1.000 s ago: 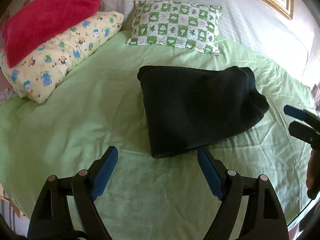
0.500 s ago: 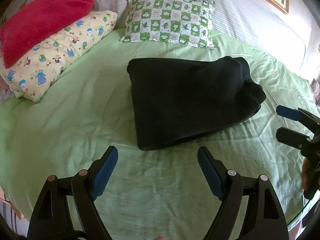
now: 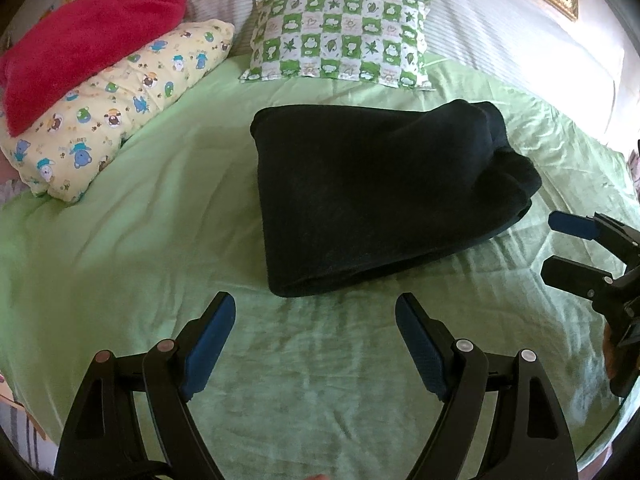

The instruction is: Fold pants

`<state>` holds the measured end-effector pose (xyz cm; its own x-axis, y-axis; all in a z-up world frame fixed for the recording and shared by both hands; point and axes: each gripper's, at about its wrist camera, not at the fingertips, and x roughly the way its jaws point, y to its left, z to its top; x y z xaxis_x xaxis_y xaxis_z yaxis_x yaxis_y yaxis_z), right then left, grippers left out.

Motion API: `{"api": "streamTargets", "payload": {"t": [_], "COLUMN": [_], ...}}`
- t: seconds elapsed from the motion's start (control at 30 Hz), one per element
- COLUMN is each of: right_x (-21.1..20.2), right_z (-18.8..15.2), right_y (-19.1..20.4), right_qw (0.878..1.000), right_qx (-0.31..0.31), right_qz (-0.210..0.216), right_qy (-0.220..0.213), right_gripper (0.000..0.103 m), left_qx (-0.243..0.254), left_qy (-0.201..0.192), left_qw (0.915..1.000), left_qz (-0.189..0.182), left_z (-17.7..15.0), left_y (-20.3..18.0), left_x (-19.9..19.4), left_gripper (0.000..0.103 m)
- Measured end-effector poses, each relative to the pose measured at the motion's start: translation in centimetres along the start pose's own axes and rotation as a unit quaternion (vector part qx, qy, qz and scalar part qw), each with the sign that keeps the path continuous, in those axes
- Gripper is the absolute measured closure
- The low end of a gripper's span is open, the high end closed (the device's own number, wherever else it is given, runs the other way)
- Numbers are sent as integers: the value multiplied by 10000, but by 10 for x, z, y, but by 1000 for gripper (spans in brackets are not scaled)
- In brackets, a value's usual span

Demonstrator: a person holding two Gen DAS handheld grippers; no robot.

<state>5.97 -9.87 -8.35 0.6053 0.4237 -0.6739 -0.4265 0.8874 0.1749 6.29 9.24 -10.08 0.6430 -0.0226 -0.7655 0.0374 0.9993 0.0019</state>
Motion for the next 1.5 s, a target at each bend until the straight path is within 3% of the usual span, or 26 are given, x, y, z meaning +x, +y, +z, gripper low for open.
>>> {"api": "streamTargets", "payload": {"t": [1.5], "right_x": [18], "right_z": [9], "right_y": [-2], "right_qw": [9999], "right_qx": [-112], "right_qz": [35], "right_qy": [16], "right_gripper": [10], "left_qx": [152], "left_qy": [-33], "left_qw": [9998], "left_qz": [92], "left_z": [4], "left_y": [-9], "left_x": [13], "left_gripper": [19]}}
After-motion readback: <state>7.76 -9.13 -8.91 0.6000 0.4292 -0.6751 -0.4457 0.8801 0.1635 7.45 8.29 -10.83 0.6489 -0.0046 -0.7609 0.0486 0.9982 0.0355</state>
